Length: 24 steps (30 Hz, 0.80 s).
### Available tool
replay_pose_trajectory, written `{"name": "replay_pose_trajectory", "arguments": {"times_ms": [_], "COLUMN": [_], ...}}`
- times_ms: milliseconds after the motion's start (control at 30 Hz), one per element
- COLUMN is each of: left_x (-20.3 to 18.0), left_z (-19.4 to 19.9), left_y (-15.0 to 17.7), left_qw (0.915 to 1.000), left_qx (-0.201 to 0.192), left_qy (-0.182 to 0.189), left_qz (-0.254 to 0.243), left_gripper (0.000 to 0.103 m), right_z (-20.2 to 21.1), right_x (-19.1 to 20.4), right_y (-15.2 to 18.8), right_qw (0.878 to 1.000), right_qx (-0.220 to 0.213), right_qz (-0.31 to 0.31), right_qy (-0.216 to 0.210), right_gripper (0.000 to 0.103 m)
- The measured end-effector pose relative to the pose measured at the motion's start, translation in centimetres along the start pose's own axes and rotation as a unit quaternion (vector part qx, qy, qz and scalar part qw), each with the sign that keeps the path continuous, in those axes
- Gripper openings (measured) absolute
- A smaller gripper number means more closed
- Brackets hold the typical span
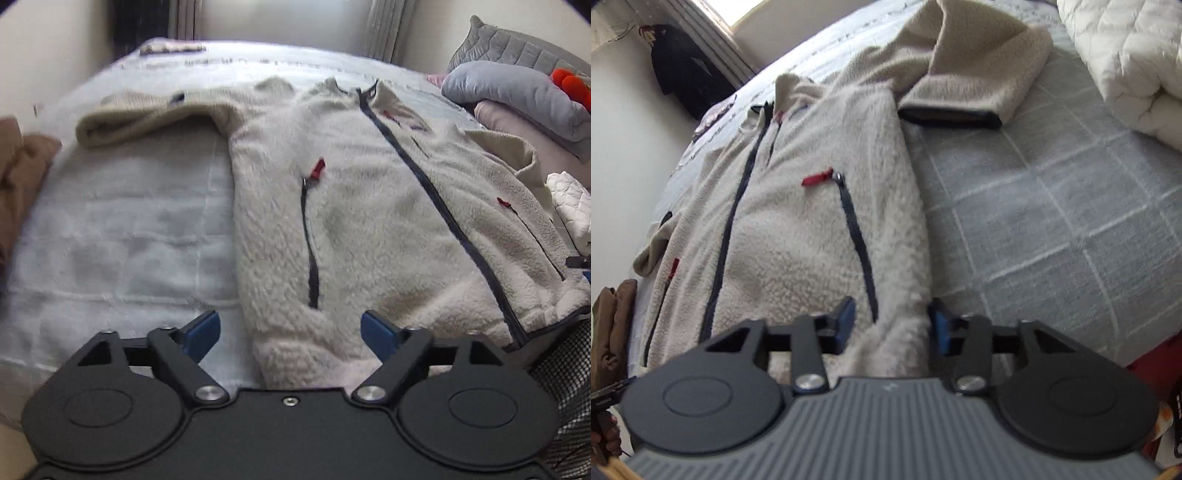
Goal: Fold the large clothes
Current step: 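Move the right tool to the black-trimmed sleeve cuff, then close the right tool on the sleeve cuff and lift it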
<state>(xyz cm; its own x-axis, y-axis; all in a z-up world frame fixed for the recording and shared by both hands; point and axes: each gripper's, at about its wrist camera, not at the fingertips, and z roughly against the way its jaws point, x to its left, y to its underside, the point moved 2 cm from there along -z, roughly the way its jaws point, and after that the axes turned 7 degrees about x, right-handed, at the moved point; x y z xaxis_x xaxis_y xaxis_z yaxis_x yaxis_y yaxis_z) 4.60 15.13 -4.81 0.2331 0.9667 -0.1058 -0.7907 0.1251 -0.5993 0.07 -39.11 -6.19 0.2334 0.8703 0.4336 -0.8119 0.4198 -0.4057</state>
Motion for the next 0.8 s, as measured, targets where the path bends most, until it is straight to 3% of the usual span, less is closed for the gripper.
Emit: {"name": "replay_pose_trajectory", "arguments": {"times_ms": [167, 267, 367, 567, 667, 700, 733, 767, 800], "left_x": [-1.1, -2.7, -4.8, -8.5, -9.8, -10.3, -10.9, -11.5, -12.2], "left_z": [0.2, -1.6, -3.2, -6.3, -7.5, -7.8, -8.0, -8.3, -8.5], "left_y": [-3.1, -4.6, -5.5, -6.7, -7.4, -7.7, -8.0, -8.5, -9.0], "left_qw": [0.9977, 0.9974, 0.9970, 0.9973, 0.9969, 0.9967, 0.9964, 0.9959, 0.9953], "left_qx": [-0.067, -0.069, -0.068, -0.048, -0.037, -0.035, -0.035, -0.034, -0.035], "left_qy": [0.008, 0.021, 0.036, 0.043, 0.057, 0.061, 0.062, 0.063, 0.062], "left_qz": [-0.010, -0.003, -0.008, -0.036, -0.038, -0.041, -0.047, -0.055, -0.066], "left_gripper": [0.099, 0.100, 0.100, 0.100, 0.100, 0.100, 0.100, 0.100, 0.100], "right_z": [1.6, 0.5, -2.0, -7.7, -9.6, -9.8, -9.9, -9.9, -9.7], "right_x": [0.4, 0.8, 0.9, 0.2, -0.5, -0.8, -0.9, -1.1, -1.2], "right_y": [-4.0, -6.6, -8.4, -11.0, -12.4, -13.0, -13.6, -14.3, -14.9], "right_qw": [0.994, 0.977, 0.957, 0.935, 0.932, 0.934, 0.936, 0.935, 0.932], "right_qx": [-0.085, -0.127, -0.110, -0.054, -0.060, -0.063, -0.067, -0.069, -0.067], "right_qz": [0.057, 0.128, 0.200, 0.269, 0.278, 0.275, 0.272, 0.271, 0.271], "right_qy": [0.040, 0.114, 0.181, 0.225, 0.224, 0.218, 0.212, 0.219, 0.229], "right_gripper": [0.062, 0.062, 0.062, 0.062, 0.067, 0.064, 0.054, 0.025, 0.014]}}
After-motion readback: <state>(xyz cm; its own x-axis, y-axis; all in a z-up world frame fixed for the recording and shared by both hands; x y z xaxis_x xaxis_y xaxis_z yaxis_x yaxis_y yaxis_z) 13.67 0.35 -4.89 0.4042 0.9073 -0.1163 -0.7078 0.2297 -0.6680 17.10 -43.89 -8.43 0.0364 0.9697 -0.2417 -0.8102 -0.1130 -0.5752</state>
